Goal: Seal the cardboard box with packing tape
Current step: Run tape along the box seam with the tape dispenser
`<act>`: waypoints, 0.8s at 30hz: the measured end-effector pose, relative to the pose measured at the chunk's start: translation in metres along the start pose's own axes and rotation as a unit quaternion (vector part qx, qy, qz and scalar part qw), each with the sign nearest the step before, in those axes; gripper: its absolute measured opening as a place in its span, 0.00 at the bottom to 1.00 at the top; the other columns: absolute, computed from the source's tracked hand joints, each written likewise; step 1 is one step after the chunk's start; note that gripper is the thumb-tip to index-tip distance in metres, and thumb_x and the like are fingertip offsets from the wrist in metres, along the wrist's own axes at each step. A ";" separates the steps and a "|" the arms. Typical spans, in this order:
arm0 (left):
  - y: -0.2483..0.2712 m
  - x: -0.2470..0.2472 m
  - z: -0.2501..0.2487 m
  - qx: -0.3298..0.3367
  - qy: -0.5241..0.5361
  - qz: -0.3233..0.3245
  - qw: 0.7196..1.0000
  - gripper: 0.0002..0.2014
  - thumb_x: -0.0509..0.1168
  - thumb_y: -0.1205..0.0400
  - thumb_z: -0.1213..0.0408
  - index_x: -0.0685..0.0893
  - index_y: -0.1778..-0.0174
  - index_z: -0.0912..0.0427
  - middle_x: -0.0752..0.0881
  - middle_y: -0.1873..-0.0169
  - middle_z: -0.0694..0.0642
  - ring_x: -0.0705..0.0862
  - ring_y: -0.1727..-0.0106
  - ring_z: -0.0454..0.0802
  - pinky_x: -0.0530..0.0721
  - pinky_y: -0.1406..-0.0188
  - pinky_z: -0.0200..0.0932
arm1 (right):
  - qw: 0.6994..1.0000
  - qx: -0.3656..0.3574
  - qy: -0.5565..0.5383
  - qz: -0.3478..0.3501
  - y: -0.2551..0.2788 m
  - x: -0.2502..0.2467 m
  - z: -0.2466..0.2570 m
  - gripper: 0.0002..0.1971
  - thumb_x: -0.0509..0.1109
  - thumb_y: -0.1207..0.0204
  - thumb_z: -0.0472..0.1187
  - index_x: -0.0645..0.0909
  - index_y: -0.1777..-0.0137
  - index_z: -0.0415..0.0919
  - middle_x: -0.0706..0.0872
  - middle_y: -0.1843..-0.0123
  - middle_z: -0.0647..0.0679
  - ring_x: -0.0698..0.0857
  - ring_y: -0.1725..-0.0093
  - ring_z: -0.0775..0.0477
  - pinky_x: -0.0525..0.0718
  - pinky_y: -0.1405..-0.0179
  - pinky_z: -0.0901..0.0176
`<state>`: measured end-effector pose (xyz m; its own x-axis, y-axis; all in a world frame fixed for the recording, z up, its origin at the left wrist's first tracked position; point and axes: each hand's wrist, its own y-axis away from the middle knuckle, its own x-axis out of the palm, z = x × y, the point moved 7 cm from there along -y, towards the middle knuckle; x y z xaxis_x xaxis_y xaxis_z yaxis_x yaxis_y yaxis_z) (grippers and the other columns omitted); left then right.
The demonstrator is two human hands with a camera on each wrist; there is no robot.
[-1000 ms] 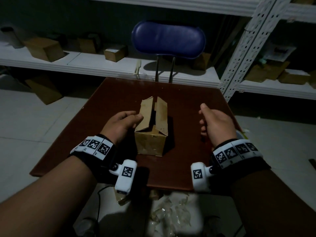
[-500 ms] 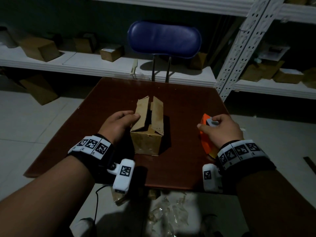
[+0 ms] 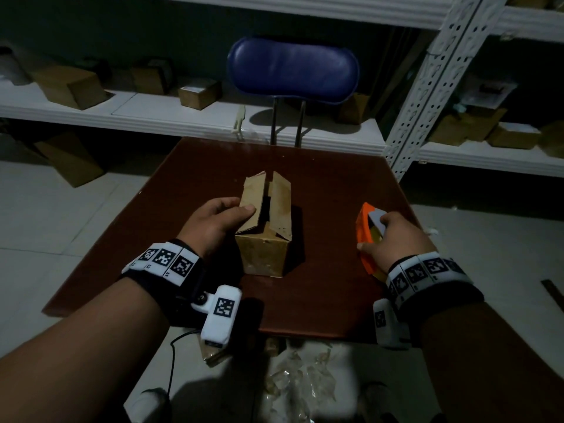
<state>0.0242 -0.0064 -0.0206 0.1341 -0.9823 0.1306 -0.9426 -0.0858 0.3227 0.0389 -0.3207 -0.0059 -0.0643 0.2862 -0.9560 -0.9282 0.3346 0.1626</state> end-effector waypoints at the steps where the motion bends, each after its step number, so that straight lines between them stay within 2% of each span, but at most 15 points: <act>1: 0.000 0.001 0.000 0.002 -0.003 0.002 1.000 0.22 0.72 0.20 0.66 0.78 0.29 0.64 0.88 0.39 0.64 0.91 0.47 0.56 0.88 0.65 0.43 | 1.000 -0.002 0.005 -0.002 0.000 0.000 0.001 0.37 0.78 0.26 0.56 0.70 0.20 0.46 0.83 0.28 0.43 0.84 0.32 0.36 0.83 0.41 0.45; 3: -0.002 -0.002 0.001 0.014 -0.017 0.000 1.000 0.24 0.75 0.23 0.66 0.79 0.30 0.63 0.87 0.38 0.63 0.91 0.46 0.55 0.90 0.58 0.46 | 1.000 -0.017 0.011 -0.012 0.001 0.000 0.003 0.33 0.76 0.24 0.54 0.72 0.22 0.47 0.86 0.32 0.44 0.86 0.35 0.37 0.84 0.44 0.46; 6: -0.003 -0.007 -0.006 0.078 -0.081 -0.021 0.993 0.28 0.81 0.28 0.62 0.82 0.32 0.51 0.86 0.37 0.56 0.88 0.39 0.55 0.86 0.38 0.57 | 0.999 -0.034 0.005 -0.032 0.003 -0.003 0.005 0.29 0.73 0.21 0.51 0.72 0.20 0.52 0.87 0.35 0.46 0.87 0.39 0.38 0.82 0.49 0.50; 9: -0.001 -0.004 -0.014 0.146 -0.112 -0.007 0.983 0.21 0.78 0.26 0.66 0.88 0.39 0.44 0.90 0.40 0.53 0.88 0.36 0.51 0.83 0.32 0.60 | 0.998 -0.047 -0.014 -0.045 0.005 -0.010 0.009 0.29 0.68 0.18 0.46 0.68 0.17 0.52 0.86 0.31 0.43 0.85 0.34 0.36 0.82 0.40 0.46; 11: 0.001 0.000 -0.015 0.160 -0.147 -0.005 0.976 0.13 0.77 0.24 0.62 0.92 0.45 0.42 0.92 0.43 0.50 0.89 0.39 0.48 0.83 0.31 0.60 | 0.997 -0.062 -0.025 -0.050 0.005 -0.013 0.013 0.27 0.64 0.15 0.44 0.66 0.16 0.50 0.84 0.28 0.40 0.83 0.32 0.33 0.80 0.35 0.44; 13: 0.002 0.001 -0.015 0.161 -0.176 -0.014 0.971 0.08 0.75 0.24 0.53 0.93 0.50 0.42 0.92 0.45 0.48 0.90 0.42 0.46 0.84 0.33 0.60 | 0.995 -0.069 -0.040 -0.058 0.005 -0.016 0.017 0.27 0.59 0.15 0.44 0.66 0.15 0.51 0.83 0.29 0.37 0.83 0.33 0.31 0.80 0.36 0.43; 16: 0.011 0.006 -0.020 0.167 -0.190 -0.015 0.967 0.17 0.73 0.27 0.38 0.93 0.53 0.46 0.93 0.52 0.48 0.91 0.48 0.47 0.86 0.38 0.61 | 0.992 -0.066 -0.076 -0.078 0.007 -0.022 0.019 0.25 0.55 0.15 0.44 0.70 0.17 0.52 0.85 0.33 0.36 0.83 0.37 0.31 0.80 0.39 0.43; 18: 0.013 0.008 -0.020 0.166 -0.225 -0.015 0.960 0.26 0.74 0.34 0.31 0.91 0.49 0.44 0.91 0.47 0.47 0.89 0.44 0.46 0.86 0.38 0.56 | 0.988 -0.070 -0.103 -0.088 0.009 -0.026 0.020 0.23 0.53 0.15 0.43 0.75 0.22 0.50 0.86 0.35 0.36 0.84 0.38 0.32 0.79 0.41 0.44; 21: 0.014 0.010 -0.019 0.179 -0.308 -0.018 0.934 0.29 0.80 0.35 0.39 0.88 0.40 0.45 0.85 0.38 0.46 0.83 0.37 0.43 0.81 0.38 0.42 | 0.983 -0.074 -0.144 -0.092 0.012 -0.031 0.021 0.21 0.53 0.14 0.43 0.80 0.27 0.47 0.87 0.40 0.39 0.84 0.43 0.35 0.78 0.45 0.47; 24: 0.012 0.009 -0.020 0.186 -0.307 -0.029 0.933 0.25 0.82 0.33 0.48 0.89 0.40 0.43 0.81 0.39 0.47 0.81 0.37 0.45 0.79 0.37 0.42 | 0.978 -0.070 -0.172 -0.094 0.015 -0.034 0.021 0.20 0.53 0.14 0.44 0.82 0.31 0.48 0.86 0.46 0.42 0.79 0.51 0.42 0.74 0.51 0.51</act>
<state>0.0200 -0.0129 0.0031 0.0946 -0.8746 -0.4755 -0.9955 -0.0810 -0.0491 0.0346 -0.3066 0.0346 0.2181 0.5249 -0.8228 -0.9541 0.2920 -0.0667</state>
